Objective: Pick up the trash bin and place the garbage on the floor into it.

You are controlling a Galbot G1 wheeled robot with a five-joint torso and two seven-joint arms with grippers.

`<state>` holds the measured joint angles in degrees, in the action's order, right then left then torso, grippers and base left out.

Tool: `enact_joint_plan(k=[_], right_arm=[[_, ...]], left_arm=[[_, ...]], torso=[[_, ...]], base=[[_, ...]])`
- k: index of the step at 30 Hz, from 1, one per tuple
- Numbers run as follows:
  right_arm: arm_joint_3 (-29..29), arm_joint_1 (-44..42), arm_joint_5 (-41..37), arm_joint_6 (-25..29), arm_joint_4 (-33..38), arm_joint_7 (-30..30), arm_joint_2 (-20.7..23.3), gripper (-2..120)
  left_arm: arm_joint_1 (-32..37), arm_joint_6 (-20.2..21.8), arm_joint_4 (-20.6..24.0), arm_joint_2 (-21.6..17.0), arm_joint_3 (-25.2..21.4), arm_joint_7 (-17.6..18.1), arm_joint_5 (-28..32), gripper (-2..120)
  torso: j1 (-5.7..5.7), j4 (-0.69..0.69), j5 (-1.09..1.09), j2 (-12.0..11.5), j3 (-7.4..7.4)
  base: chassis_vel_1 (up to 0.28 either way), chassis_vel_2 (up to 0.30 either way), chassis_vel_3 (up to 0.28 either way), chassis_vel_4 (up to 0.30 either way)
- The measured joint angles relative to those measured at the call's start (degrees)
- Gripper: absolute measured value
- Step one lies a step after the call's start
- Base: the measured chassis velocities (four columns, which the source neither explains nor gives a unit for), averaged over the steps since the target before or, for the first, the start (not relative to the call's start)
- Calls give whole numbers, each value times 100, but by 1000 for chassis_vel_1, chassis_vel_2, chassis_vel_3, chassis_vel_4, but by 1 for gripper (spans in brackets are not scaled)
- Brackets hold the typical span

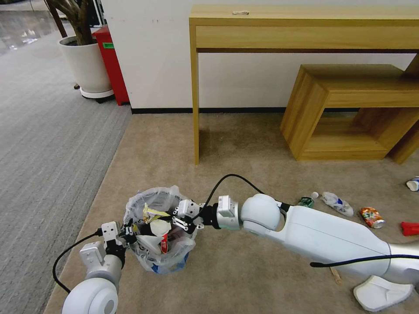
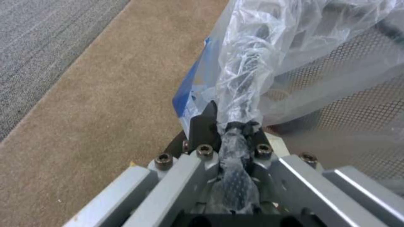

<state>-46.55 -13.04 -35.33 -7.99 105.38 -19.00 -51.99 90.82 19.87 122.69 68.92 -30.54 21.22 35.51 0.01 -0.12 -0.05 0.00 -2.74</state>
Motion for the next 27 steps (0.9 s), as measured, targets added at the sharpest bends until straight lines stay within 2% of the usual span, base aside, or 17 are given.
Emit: enact_joint_plan(k=[24,25,27], right_arm=[[-345,149,109,-1,-198,-6,-134,2],[-355,144,123,6,-217,-5,-139,9],[-371,136,146,15,-240,-23,-144,18]], left_arm=[[31,4,151,-3,-11,11,40,1],[34,6,157,1,-11,12,40,1],[36,7,160,7,-11,12,40,1]], torso=[[0,0,0,0,0],[0,0,0,0,0],[0,0,1,0,0]], base=[[0,0,0,0],[0,0,0,0],[0,0,0,0]])
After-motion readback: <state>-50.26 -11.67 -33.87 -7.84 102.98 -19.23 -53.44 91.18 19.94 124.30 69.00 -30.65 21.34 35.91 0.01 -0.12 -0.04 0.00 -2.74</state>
